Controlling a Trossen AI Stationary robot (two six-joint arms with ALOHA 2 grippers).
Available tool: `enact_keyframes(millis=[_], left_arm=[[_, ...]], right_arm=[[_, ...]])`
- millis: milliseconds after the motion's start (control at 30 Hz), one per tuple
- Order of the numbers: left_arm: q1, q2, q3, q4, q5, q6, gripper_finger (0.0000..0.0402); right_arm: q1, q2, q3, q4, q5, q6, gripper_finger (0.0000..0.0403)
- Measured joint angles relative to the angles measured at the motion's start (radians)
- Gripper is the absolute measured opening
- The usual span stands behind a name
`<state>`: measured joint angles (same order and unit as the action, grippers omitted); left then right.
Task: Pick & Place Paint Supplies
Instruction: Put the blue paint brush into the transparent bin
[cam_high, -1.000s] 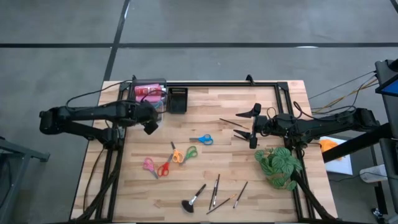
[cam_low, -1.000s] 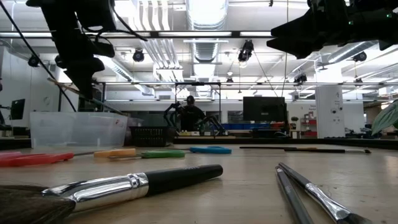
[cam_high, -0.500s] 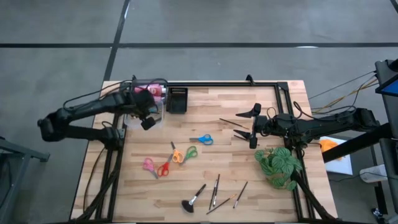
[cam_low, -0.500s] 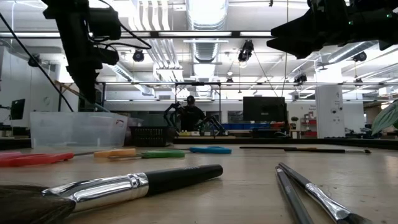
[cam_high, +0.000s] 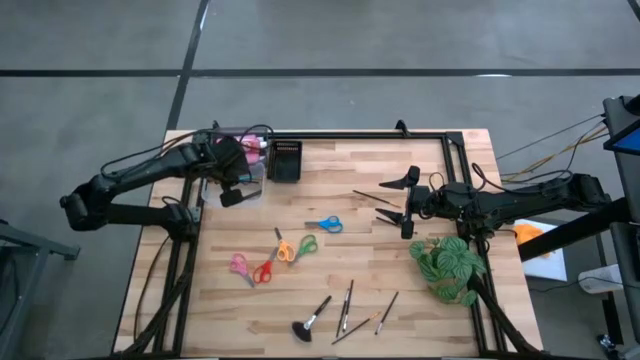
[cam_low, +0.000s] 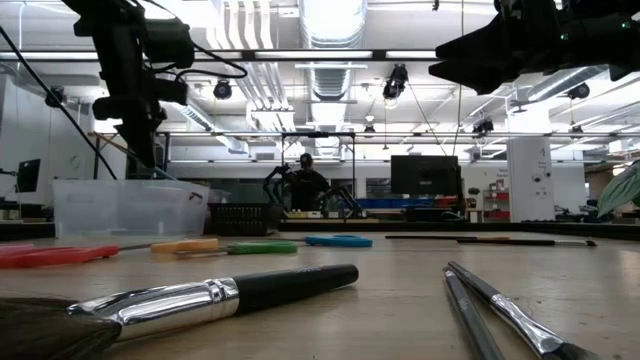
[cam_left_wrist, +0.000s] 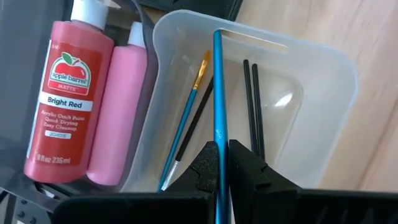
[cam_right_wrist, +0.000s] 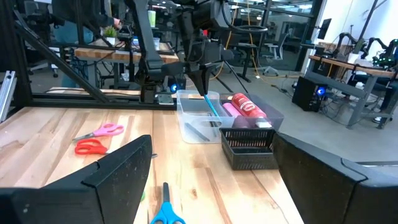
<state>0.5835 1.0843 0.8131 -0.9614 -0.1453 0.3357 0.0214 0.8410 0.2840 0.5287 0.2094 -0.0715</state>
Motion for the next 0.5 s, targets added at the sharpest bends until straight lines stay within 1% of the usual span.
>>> enact_keyframes(millis=[500], left_arm=[[0.000, 0.000, -0.001, 0.000, -0.003, -0.018, 0.0015]], right_arm=[[0.000, 0.001, 0.000, 0.000, 0.000, 0.000, 0.0331]])
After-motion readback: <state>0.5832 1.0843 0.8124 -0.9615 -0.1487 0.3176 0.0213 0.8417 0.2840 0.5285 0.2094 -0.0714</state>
